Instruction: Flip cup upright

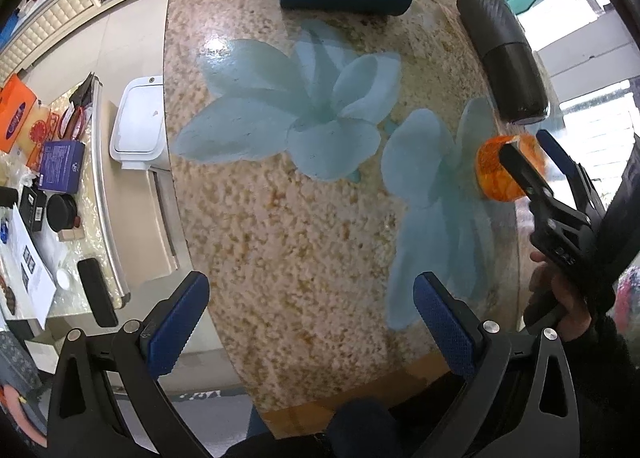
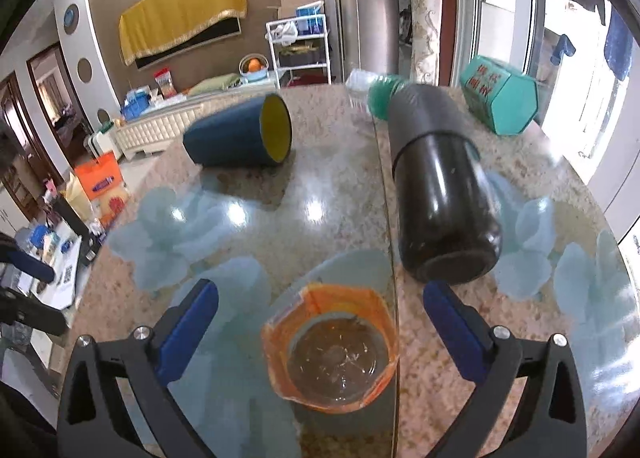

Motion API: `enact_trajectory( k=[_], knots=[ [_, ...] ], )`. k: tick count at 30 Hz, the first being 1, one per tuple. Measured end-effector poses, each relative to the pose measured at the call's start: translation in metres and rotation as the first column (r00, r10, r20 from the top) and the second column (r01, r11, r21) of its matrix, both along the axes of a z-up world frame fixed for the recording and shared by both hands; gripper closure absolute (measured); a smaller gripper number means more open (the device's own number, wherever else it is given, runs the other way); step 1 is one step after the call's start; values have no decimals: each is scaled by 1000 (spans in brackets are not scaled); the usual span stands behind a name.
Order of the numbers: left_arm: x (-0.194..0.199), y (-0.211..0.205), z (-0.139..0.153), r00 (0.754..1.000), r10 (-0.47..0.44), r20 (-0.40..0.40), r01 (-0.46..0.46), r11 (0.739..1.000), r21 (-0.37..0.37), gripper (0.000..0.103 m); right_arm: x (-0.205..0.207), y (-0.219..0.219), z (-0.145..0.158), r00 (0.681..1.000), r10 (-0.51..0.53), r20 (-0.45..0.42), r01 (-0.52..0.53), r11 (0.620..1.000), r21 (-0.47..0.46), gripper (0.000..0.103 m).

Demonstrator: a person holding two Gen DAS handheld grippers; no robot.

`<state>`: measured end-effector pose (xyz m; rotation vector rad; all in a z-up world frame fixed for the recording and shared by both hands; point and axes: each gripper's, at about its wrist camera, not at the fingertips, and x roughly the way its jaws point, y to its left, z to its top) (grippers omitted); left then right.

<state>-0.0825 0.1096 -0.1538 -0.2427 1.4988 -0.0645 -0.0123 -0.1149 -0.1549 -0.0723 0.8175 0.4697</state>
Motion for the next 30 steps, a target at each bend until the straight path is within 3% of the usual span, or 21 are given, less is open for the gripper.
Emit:
enact_trajectory(
  k=[5,10,15,19,24,30],
  knots=[
    [4,-9,8,999,13,35,-13,1000,12,0,-4,-8,28,1000,2,10,-2,1000,17,0],
    [13,-21,35,988,40,146,-42,999,12,0,-7,-18,66,1000,7,26,-7,1000,4,0],
    [22,-42,79,962,33,270,-29,999,-17,0,0,-27,102,999,11,36,-11,1000,5,0],
    [27,-63,117,935,12,355,-21,1000,21,0,11,-36,124,999,8,40,-9,1000,27,0],
    [37,-82,143,917,11,398,-35,998,54,0,26,-50,144,1000,11,15,-12,998,67,0],
    [48,-102,154,910,67,410,-103,992,66,0,37,-64,163,997,81,14,-82,990,116,0]
  ],
)
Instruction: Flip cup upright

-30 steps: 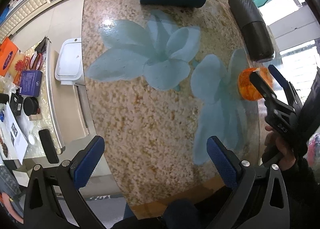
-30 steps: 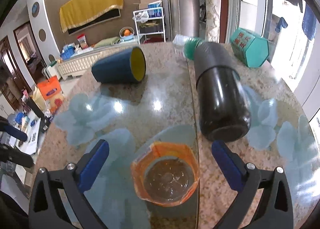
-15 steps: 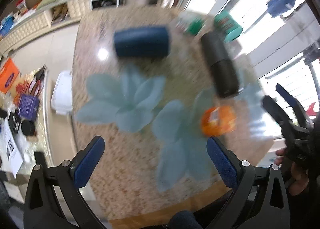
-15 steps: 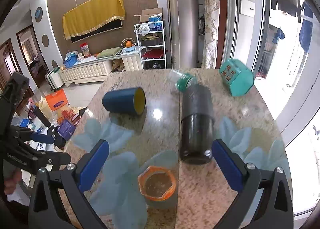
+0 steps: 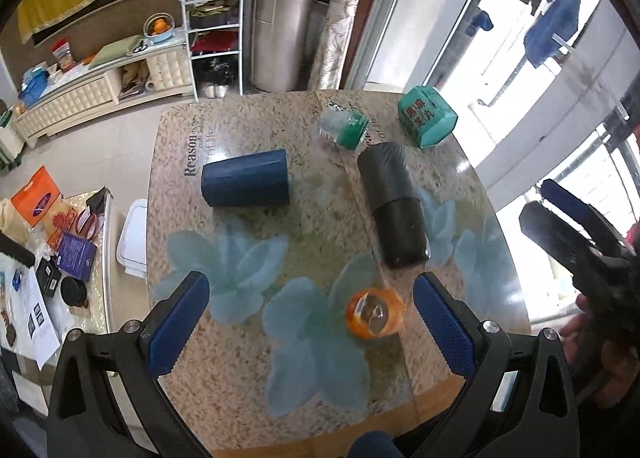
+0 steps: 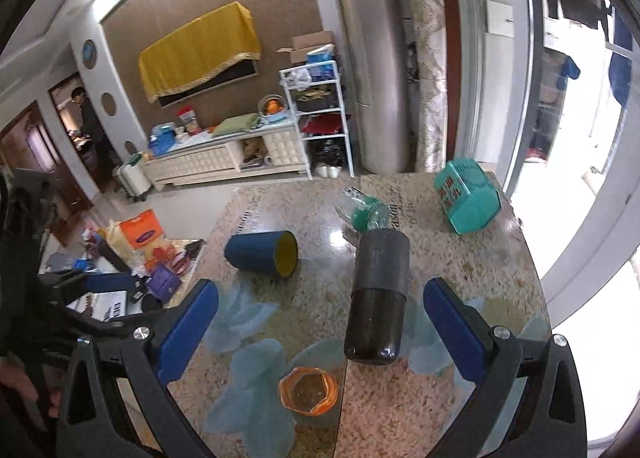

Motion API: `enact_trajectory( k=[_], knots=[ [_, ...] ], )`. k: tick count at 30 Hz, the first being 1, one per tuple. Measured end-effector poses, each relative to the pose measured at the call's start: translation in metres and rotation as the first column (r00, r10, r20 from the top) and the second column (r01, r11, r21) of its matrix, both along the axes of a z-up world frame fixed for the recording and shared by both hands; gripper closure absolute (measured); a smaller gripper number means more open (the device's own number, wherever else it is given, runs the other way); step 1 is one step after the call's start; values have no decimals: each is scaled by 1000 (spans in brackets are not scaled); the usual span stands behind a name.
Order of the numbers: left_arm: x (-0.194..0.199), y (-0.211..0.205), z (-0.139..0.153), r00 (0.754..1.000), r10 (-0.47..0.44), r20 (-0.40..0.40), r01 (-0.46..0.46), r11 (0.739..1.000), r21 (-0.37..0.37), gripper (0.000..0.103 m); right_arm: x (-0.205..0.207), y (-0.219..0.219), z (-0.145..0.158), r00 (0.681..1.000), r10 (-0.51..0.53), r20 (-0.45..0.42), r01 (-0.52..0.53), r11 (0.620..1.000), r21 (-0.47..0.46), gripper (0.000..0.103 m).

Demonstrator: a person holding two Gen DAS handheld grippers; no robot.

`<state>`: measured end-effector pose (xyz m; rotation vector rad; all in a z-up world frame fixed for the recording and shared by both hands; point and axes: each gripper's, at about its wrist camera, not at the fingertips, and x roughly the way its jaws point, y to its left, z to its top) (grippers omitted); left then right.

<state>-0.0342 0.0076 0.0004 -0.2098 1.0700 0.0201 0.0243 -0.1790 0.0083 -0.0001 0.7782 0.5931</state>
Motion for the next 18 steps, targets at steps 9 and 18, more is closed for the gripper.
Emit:
enact_trajectory(
  k=[9,18],
  knots=[
    [7,-41,0,999,53,4,-53,998,42,0,13,-18,-5,994,93,-54,-91,995,29,0],
    [2,-77,3,996,80,31,-83,993,83,0,14,-46,-20,995,68,-71,-71,996,-46,0]
  ],
)
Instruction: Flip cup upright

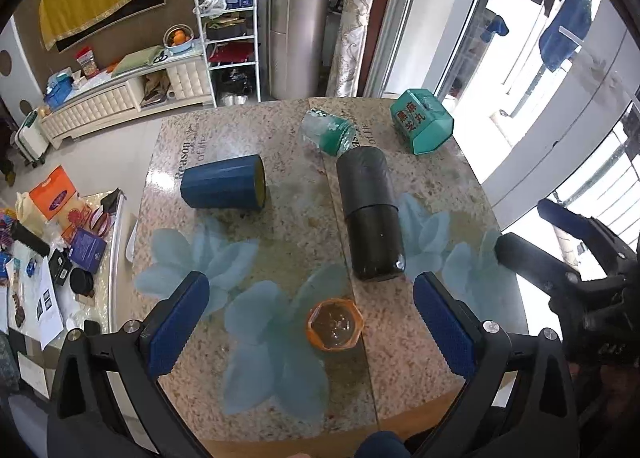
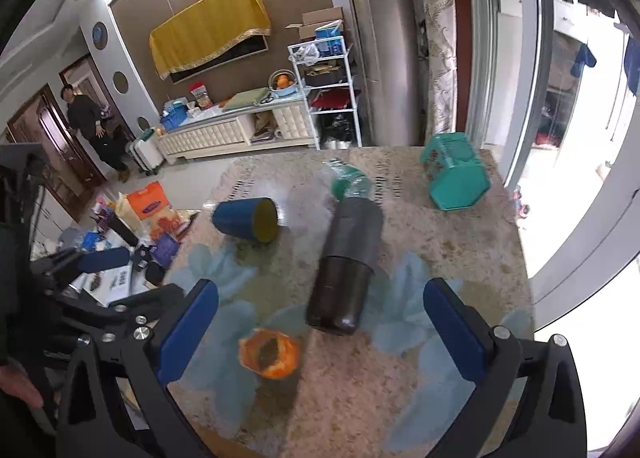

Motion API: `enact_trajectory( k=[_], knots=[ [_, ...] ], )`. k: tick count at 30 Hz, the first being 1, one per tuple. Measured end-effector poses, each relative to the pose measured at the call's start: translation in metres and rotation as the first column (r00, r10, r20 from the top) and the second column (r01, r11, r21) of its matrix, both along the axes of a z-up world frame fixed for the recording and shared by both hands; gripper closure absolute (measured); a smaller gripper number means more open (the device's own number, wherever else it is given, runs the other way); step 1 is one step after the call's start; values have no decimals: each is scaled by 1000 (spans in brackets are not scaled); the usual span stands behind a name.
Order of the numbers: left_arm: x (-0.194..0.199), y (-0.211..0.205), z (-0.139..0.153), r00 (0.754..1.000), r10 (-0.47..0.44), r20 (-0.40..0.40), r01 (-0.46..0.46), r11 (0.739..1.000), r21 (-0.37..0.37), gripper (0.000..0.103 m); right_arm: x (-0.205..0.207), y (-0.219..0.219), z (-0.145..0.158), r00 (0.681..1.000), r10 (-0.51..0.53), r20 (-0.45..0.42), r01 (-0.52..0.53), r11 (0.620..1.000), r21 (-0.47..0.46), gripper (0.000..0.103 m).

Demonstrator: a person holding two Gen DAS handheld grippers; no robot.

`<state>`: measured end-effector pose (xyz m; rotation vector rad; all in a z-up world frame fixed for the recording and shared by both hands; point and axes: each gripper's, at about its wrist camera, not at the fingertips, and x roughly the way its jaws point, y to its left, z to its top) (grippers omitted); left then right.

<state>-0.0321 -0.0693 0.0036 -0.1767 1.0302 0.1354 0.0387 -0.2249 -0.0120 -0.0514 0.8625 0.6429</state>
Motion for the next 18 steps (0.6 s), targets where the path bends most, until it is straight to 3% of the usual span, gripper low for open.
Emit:
enact_trajectory(
  k=[18],
  knots=[
    [-11,-13,7,999,17,35,-18,1000,13,0,-1,-16,-4,999,24,-22,-24,1000,6,0]
  ],
)
